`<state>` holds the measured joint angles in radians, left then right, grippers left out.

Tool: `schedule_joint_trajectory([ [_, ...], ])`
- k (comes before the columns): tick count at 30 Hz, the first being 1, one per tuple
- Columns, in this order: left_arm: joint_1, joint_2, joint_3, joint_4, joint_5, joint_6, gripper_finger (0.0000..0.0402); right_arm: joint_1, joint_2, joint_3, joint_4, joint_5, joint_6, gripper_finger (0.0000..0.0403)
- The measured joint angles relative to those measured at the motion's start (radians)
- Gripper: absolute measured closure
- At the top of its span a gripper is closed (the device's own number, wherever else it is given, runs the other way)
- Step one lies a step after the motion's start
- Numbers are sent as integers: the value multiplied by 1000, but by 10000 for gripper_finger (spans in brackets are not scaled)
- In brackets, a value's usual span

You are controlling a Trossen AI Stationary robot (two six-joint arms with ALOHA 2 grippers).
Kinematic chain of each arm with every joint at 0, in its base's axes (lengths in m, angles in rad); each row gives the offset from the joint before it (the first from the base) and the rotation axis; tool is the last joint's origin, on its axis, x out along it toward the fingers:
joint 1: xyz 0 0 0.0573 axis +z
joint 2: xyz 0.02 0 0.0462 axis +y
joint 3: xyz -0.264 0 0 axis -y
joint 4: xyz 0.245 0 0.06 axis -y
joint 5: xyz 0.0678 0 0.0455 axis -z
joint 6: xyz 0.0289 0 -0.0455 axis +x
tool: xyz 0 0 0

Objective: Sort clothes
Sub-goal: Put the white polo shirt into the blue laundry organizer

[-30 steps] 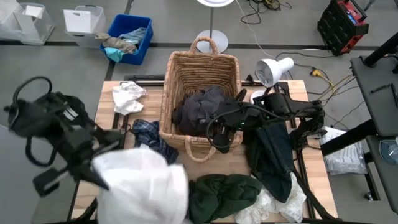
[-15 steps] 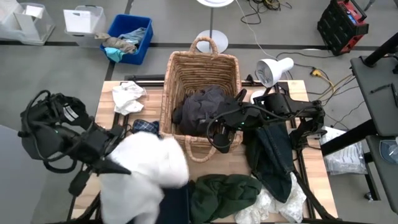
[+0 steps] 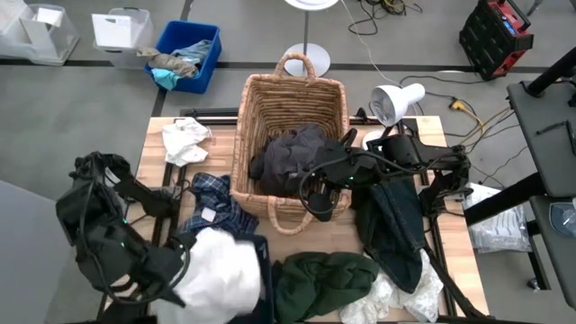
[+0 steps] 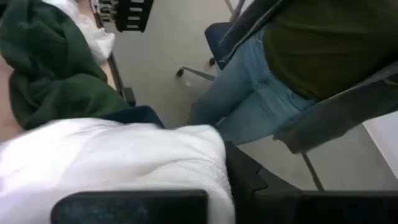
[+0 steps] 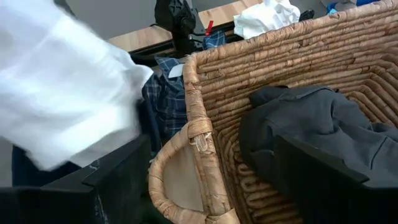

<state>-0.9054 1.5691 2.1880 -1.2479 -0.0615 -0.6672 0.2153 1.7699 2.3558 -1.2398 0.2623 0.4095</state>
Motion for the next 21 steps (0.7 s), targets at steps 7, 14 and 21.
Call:
schedule_joint_trajectory([
  [7, 5, 27, 2, -130, -132, -26, 401, 0, 0, 0, 0, 0, -1, 71],
  [14, 29, 99, 1, -322, -250, -28, 401, 0, 0, 0, -1, 0, -1, 75],
  [21, 70, 136, -4, -295, -335, 78, 401, 0, 0, 0, 0, 0, -9, 73],
])
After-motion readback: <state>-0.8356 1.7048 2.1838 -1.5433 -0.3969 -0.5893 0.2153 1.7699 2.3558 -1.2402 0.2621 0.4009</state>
